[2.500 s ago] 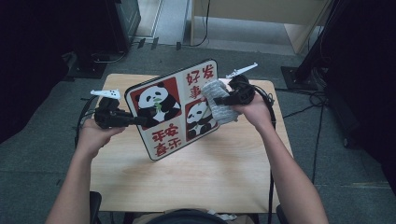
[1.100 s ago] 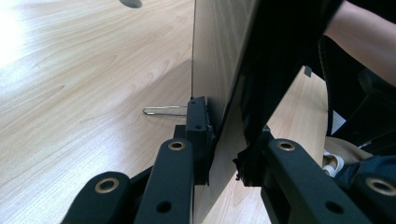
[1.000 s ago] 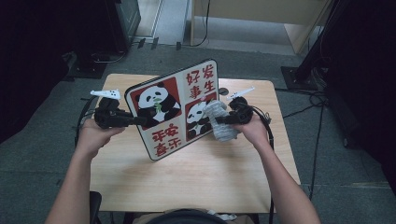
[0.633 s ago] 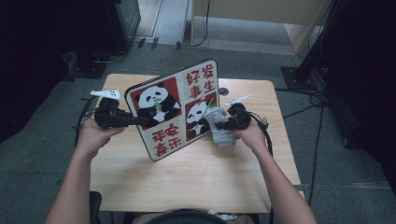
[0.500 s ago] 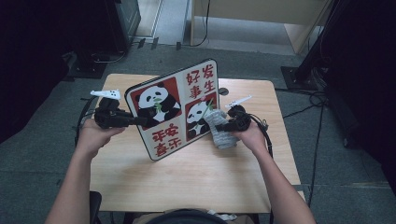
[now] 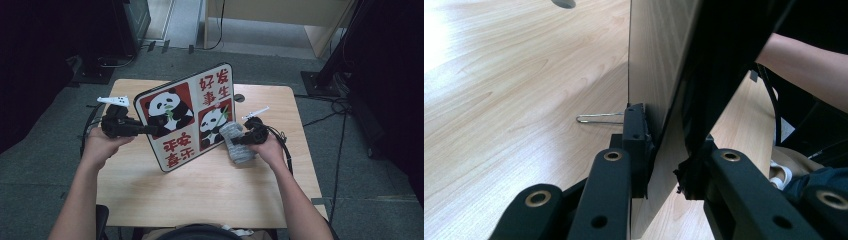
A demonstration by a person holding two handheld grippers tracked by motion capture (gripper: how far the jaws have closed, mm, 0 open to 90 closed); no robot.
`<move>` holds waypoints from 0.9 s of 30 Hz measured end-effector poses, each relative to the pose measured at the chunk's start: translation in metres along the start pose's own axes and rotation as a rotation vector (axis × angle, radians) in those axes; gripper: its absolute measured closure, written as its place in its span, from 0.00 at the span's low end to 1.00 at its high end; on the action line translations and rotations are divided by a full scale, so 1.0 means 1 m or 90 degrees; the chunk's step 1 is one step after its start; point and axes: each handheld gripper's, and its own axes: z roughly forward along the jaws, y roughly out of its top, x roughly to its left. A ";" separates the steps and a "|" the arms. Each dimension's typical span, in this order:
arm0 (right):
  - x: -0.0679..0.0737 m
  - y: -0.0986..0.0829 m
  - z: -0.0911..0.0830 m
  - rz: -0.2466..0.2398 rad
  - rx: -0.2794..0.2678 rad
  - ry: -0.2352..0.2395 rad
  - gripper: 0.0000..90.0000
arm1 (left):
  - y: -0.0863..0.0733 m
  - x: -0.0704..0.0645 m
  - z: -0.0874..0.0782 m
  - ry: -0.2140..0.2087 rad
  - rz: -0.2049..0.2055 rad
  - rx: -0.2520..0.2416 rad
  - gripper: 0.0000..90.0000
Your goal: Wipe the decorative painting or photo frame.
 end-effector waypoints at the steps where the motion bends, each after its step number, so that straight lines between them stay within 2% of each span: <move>1: 0.000 0.000 0.000 0.000 0.001 0.000 0.75 | 0.000 0.000 0.000 0.000 -0.005 -0.001 0.87; 9: 0.004 0.002 -0.010 -0.009 0.005 -0.010 0.76 | 0.000 0.000 0.000 0.002 -0.007 0.000 0.87; 20: 0.012 0.009 -0.032 -0.019 -0.036 -0.019 0.76 | 0.000 0.001 -0.001 0.000 -0.010 -0.001 0.86; 27: 0.024 0.020 -0.046 -0.028 -0.052 -0.023 0.76 | -0.001 0.002 -0.001 -0.002 -0.014 -0.003 0.86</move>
